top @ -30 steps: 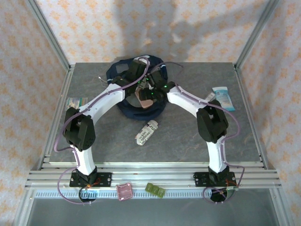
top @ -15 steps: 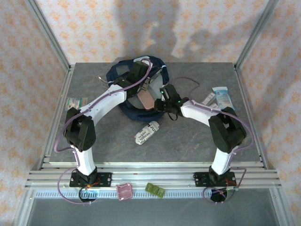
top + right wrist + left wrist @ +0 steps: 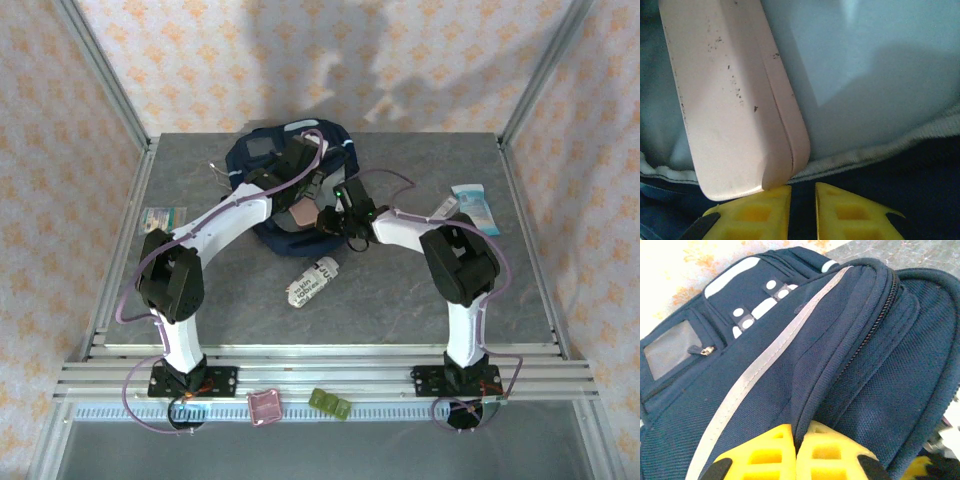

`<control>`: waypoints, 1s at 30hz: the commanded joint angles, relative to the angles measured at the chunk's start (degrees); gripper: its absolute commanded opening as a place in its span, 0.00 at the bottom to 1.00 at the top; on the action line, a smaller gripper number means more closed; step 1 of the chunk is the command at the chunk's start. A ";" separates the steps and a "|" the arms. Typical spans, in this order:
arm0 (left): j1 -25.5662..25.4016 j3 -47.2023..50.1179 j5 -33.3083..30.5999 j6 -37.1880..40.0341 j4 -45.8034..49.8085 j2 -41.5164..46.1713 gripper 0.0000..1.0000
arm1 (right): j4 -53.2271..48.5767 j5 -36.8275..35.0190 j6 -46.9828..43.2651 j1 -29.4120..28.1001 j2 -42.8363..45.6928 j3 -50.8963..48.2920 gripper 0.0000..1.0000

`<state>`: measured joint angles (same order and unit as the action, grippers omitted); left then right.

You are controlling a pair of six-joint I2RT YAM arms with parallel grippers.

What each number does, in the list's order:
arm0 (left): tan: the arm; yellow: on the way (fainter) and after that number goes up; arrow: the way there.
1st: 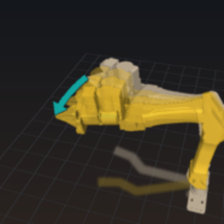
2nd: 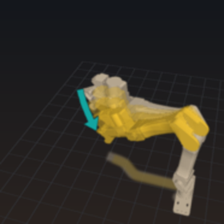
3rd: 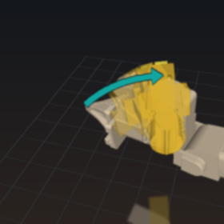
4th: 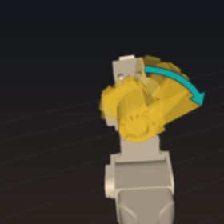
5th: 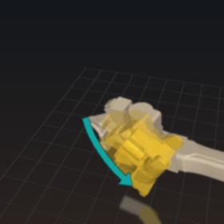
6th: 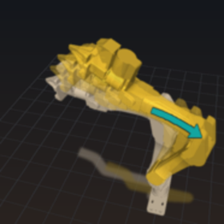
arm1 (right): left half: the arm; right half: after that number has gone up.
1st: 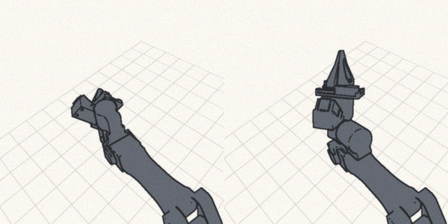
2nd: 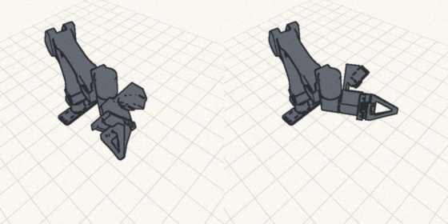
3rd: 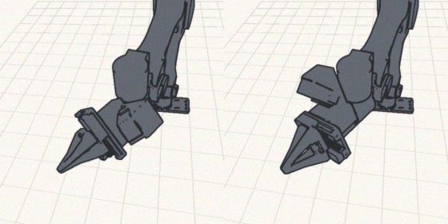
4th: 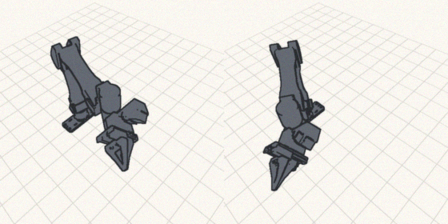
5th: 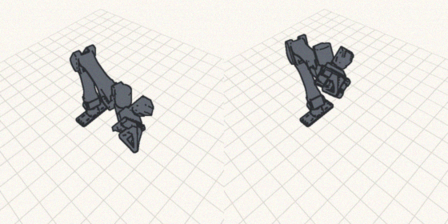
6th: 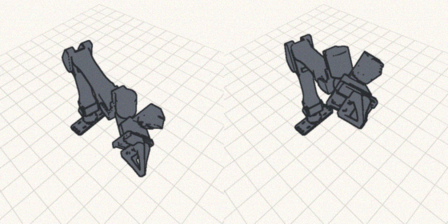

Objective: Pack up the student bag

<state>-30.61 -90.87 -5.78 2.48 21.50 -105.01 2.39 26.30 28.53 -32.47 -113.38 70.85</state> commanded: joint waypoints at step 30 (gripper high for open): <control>-1.73 -2.23 4.43 -5.91 -2.29 2.62 0.00 | 26.30 16.95 24.68 1.26 -11.51 6.64 0.30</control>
<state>-31.03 -89.95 -3.01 -1.72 21.56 -104.71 29.98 43.46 56.82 -30.35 -129.56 81.08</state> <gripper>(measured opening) 0.046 0.277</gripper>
